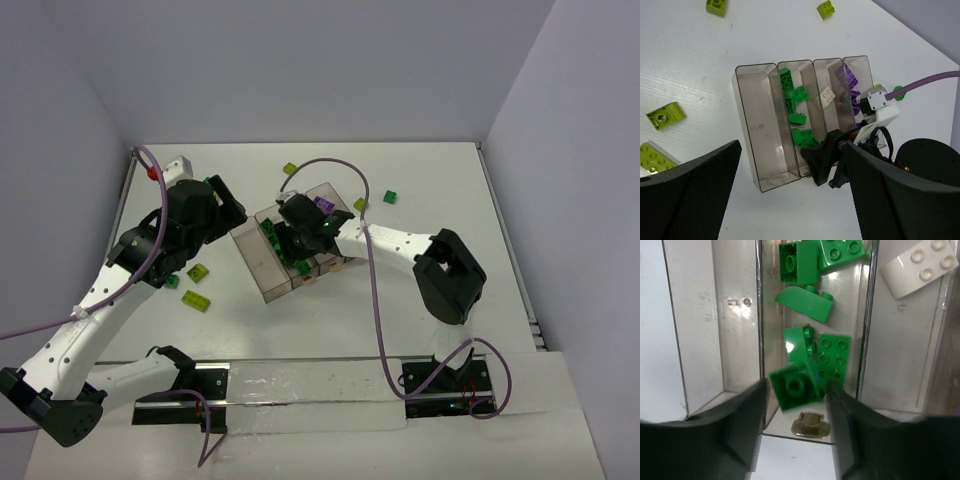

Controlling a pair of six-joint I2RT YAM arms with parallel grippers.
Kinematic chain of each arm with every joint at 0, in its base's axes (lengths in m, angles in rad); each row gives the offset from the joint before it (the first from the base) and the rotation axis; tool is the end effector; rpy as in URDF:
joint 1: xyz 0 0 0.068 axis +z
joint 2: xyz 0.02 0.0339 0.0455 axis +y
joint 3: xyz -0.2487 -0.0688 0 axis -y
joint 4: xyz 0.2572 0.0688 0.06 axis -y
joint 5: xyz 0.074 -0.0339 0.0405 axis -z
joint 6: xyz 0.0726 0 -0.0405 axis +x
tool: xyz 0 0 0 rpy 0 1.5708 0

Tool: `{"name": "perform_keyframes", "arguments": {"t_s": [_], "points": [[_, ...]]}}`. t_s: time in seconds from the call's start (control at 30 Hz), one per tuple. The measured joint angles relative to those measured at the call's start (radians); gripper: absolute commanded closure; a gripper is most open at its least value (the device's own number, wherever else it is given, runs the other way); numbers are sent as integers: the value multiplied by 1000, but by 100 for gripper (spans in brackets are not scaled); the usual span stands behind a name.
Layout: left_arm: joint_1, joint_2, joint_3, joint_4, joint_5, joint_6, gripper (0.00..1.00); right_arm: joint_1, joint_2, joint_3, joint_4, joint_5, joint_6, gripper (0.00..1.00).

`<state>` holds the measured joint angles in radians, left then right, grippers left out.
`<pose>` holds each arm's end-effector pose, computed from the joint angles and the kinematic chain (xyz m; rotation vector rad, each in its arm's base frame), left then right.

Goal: Sort the legos into containers by color

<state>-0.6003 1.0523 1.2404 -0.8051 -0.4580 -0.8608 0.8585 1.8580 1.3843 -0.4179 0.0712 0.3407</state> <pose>0.2258 -0.1157 0.3561 -0.5292 2.0714 -0.3633 0.2906 0.3286 0.1742 -0.6119 2.4336 0.4264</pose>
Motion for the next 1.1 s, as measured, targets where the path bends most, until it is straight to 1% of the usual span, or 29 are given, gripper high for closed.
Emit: {"name": "perform_keyframes", "arguments": {"t_s": [0.07, 0.17, 0.27, 0.43, 0.5, 0.63, 0.73, 0.87, 1.1], "points": [[0, 0, 0, 0, 0, 0, 8, 3, 2, 11, -16, 12, 8, 13], [0, 0, 0, 0, 0, 0, 8, 5, 1, 41, -26, 48, 12, 11], [0, 0, 0, 0, 0, 0, 8, 6, -7, 55, -30, 91, 11, 12], [0, 0, 0, 0, 0, 0, 7, -24, -44, 58, -58, 170, 16, 17], [0, -1, 0, -1, -1, 0, 6, -87, -60, 57, -60, 175, 30, 17], [0, -4, 0, -2, 0, 1, 1, -296, -72, 53, -53, 191, 65, 17], [0, -5, 0, -2, 0, 4, 1, -437, -69, 45, -60, 212, 87, 16], [0, -5, 0, -3, 2, 5, 1, -542, -46, 60, -67, 193, 106, 17], [1, -4, 0, -7, 10, 9, 1, -656, 138, 187, -87, 131, 127, 19]]}}
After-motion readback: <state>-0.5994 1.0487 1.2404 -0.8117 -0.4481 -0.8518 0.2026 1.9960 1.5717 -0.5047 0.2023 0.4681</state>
